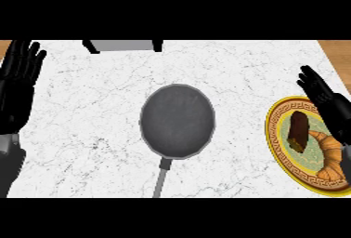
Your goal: Pick the croissant from the plate and place it in the pan
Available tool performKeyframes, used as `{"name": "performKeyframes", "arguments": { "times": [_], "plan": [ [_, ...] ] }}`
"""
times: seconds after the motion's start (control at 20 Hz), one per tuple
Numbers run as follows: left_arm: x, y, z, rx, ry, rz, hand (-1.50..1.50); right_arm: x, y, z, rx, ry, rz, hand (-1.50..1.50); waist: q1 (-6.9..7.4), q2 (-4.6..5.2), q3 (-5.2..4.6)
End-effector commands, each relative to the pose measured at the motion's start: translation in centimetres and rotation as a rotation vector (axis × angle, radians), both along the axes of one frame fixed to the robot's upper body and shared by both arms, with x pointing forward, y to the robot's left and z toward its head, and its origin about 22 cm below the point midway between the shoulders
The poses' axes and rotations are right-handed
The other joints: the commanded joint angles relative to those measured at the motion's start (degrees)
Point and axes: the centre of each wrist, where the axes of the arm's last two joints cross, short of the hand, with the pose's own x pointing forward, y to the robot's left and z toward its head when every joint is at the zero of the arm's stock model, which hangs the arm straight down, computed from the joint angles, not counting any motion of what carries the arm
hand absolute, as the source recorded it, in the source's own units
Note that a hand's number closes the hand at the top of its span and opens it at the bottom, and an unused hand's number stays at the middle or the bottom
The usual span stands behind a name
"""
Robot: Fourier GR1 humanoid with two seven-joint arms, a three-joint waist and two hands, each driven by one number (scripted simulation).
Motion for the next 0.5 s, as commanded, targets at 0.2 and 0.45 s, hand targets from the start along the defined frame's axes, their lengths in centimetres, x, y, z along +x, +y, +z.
{"name": "performKeyframes", "arguments": {
  "times": [0.2,0.45],
  "plan": [
    [-4.3,1.5,-8.6,0.175,0.357,0.080,0.00,-1.9,-7.4,1.3,0.237,-0.098,-0.496,-1.50,0.01,-0.81,-0.33],
    [-6.4,1.8,-11.4,0.167,0.493,0.110,0.00,-7.3,-14.2,-1.7,0.135,0.118,-1.093,-1.50,-2.53,-1.00,-0.57]
  ]
}}
